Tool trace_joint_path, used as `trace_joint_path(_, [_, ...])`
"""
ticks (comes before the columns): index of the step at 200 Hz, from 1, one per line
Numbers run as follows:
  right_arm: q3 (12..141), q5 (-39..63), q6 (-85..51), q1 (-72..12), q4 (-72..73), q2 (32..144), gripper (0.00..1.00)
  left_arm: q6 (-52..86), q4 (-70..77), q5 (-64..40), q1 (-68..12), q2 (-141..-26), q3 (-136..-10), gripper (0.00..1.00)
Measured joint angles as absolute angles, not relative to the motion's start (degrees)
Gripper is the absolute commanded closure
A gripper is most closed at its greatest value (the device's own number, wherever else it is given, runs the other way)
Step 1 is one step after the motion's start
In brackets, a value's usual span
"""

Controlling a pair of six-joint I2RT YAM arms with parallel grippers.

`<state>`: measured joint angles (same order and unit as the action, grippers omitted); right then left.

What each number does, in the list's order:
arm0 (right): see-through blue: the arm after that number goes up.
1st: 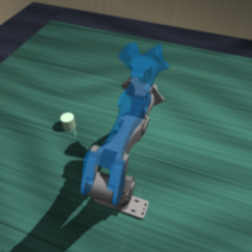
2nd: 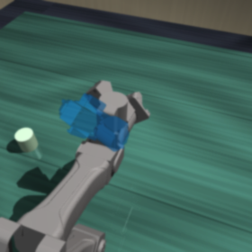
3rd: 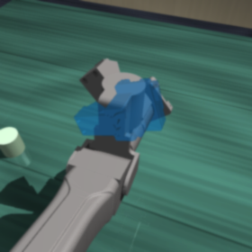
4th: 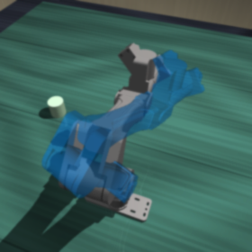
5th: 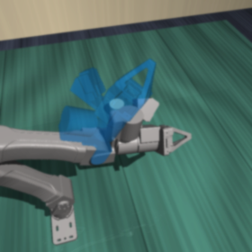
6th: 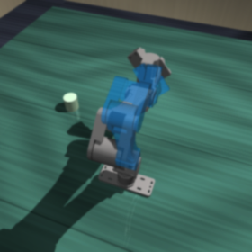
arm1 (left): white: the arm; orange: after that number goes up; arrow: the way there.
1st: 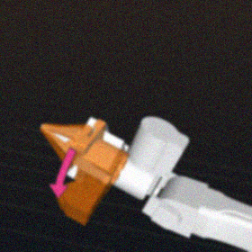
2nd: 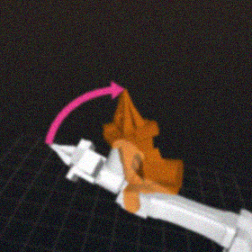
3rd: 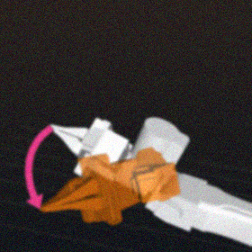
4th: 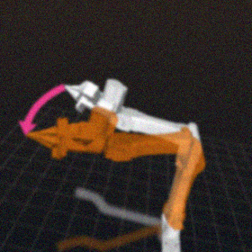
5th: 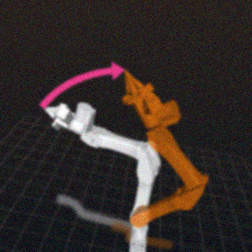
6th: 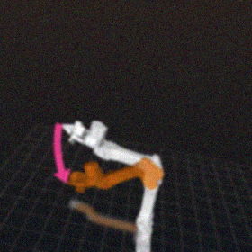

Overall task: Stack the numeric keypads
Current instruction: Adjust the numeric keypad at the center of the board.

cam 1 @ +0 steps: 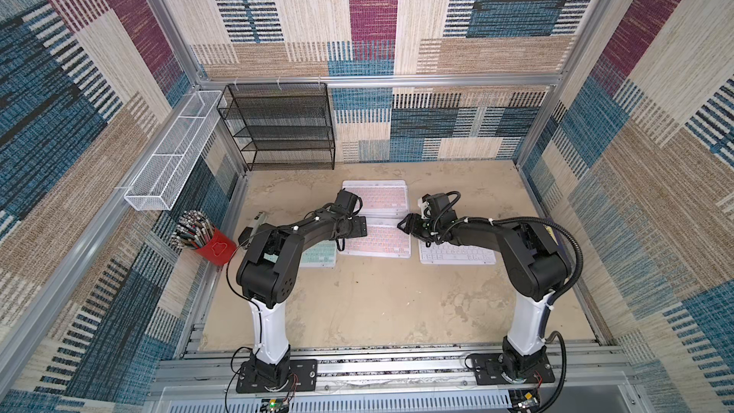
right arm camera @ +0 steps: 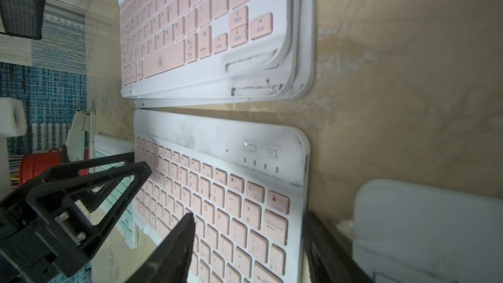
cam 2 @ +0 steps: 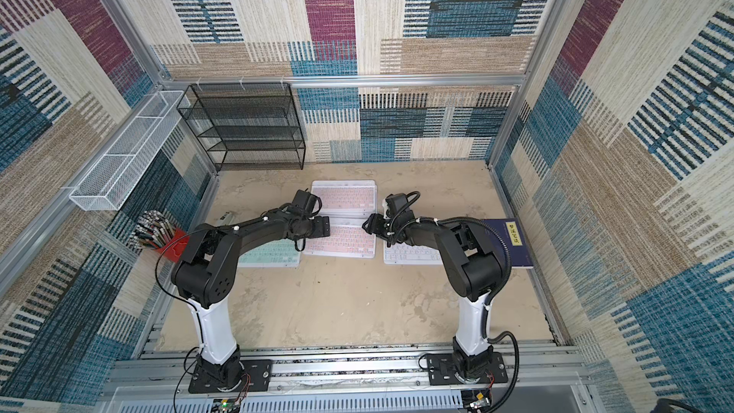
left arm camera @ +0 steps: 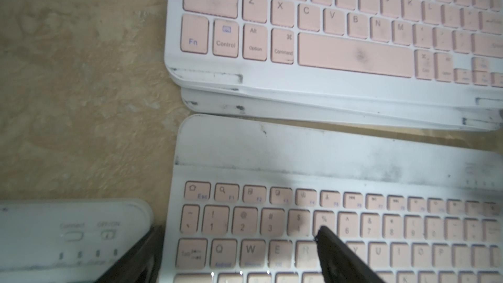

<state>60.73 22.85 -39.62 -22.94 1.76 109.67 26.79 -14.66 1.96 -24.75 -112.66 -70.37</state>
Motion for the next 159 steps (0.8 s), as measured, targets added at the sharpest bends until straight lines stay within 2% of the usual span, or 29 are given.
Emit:
trace_joint_path(70, [58.48,27.79,-43.88,-21.82,2.5,108.51,0.36,26.85,-11.53,2.28,-24.75,-111.66,-67.96,0.1])
trace_joint_path(159, [61.58,21.56,-43.86,-22.85,-12.78,105.75,0.35,28.16,-6.22,-2.22,-25.15,-108.57,-62.81,0.12])
